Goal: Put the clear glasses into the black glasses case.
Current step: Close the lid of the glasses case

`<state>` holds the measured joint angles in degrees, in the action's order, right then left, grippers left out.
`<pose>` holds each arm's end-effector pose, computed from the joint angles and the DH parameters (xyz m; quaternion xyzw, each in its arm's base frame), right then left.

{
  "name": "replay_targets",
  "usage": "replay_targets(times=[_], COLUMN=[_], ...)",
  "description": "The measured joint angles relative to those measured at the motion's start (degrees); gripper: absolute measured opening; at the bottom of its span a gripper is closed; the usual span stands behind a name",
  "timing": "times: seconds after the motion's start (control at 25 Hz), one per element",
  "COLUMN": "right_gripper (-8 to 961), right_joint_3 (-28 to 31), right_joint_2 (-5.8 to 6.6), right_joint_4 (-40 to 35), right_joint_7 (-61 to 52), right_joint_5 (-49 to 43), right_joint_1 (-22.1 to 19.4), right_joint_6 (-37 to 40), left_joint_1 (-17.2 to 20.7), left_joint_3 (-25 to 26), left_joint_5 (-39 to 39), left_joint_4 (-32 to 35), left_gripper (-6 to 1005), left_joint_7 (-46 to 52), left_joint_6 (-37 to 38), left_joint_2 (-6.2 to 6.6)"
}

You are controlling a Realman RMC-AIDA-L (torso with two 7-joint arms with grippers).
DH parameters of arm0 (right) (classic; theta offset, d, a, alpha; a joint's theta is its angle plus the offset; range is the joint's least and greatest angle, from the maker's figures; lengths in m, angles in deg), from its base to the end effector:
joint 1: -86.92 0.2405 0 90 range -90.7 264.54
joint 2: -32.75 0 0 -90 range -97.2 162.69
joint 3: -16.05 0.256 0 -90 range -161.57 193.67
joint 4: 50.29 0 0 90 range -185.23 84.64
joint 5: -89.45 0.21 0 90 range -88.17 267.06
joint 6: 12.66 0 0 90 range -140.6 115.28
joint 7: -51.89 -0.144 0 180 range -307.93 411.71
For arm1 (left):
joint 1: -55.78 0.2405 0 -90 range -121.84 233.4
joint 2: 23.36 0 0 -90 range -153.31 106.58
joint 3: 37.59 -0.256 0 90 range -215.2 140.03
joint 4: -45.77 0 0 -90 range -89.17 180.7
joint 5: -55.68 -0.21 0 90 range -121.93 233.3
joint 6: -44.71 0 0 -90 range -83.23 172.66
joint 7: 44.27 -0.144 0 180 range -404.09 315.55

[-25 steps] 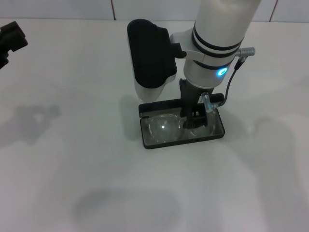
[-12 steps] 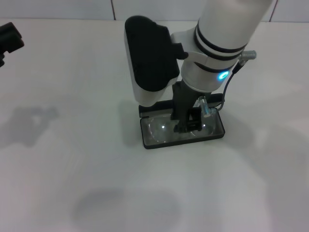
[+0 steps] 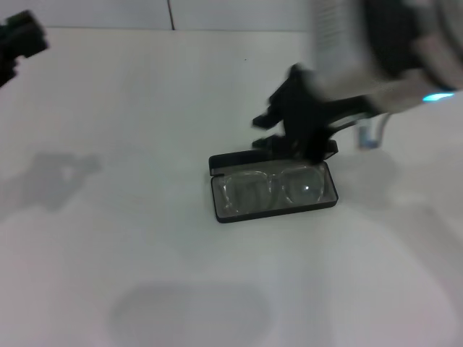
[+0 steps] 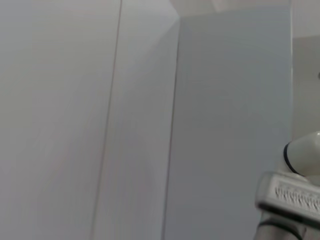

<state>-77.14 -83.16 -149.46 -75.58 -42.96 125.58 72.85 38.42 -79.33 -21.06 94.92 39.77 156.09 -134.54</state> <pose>0.0394 0.3230 -0.0046 -0.9838 -0.0974 -0.0709 0.1324 -0.2480 0.2767 0.1351 -0.8647 -0.0931 -0.4652 0.1649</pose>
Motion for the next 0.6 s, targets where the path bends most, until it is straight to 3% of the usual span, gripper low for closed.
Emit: replay_targets(times=[0.16,0.32,0.44,0.52,0.56,0.6], right_gripper=[235,236,237,238,238,238], right_joint_3=[11.56,20.38,26.79,34.23,34.23,37.03], right_joint_2=[-0.05,-0.03,0.23,0.23,0.23,0.25], right_joint_4=[-7.57,-4.77,0.86,9.26,9.26,12.82], right_joint_7=[10.04,21.91,27.93,30.12,30.12,30.73], right_joint_5=[14.88,33.62,43.44,48.89,48.89,50.19], right_joint_1=[-14.22,-23.22,-27.76,-28.75,-28.75,-28.60], right_joint_6=[-5.96,-10.65,-11.04,-7.09,-7.09,-5.43], left_joint_1=[-3.08,-5.22,-8.67,-12.10,-13.36,-13.36], left_joint_3=[0.00,0.00,-0.06,-0.19,-0.19,-0.19], left_joint_5=[-2.57,-4.65,-9.60,-15.11,-17.43,-17.43], left_joint_4=[-1.07,-2.59,-4.14,-5.56,-6.02,-6.02], left_gripper=[120,142,205,227,227,228], left_joint_7=[2.07,3.68,3.63,3.34,3.24,3.24], left_joint_6=[-0.54,-1.49,-3.34,-6.56,-8.11,-8.11], left_joint_2=[-0.63,-1.28,-2.74,-4.67,-5.39,-5.39])
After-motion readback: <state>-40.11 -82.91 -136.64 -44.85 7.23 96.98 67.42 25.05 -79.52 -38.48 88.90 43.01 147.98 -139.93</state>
